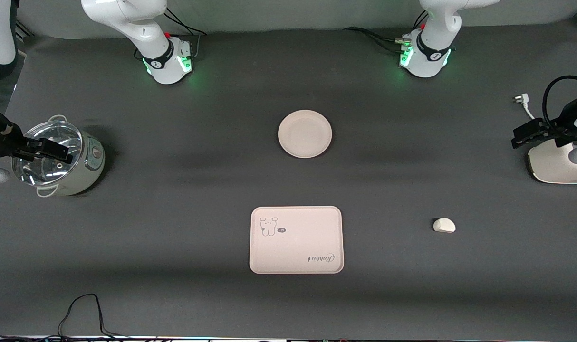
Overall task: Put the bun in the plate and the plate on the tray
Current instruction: 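Move the left gripper down toward the small white bun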
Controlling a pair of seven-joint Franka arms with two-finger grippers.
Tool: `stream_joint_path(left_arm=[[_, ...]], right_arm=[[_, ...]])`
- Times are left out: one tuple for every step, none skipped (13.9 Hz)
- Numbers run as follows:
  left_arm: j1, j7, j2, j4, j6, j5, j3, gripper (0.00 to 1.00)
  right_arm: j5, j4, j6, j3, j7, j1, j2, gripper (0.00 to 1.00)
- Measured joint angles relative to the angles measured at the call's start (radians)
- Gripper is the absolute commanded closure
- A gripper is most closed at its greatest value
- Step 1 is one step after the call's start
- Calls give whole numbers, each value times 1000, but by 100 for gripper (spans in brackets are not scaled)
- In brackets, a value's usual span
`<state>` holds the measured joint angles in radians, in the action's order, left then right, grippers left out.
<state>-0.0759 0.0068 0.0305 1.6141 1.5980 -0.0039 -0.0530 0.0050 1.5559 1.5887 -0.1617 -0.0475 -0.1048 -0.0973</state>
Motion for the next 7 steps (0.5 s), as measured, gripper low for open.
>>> stream_joint_path(left_arm=[[0,0,0,0,-1,0,0,0],[0,0,1,0,-1,0,0,0],[0,0,3,0,1,0,0,0],[0,0,7,0,6,0,0,0],[0,0,13,0,16,0,0,0],[0,1,25,0,29,0,-2,0],[1,1,45,1,50,0,-7,0]], right_arm=[[0,0,0,0,0,0,0,0],[0,0,0,0,0,0,0,0],[0,1,0,0,0,0,0,0],[0,1,0,0,0,0,0,0],[0,2,0,0,0,0,0,0],[0,2,0,0,0,0,0,0],[0,2,0,0,0,0,0,0]])
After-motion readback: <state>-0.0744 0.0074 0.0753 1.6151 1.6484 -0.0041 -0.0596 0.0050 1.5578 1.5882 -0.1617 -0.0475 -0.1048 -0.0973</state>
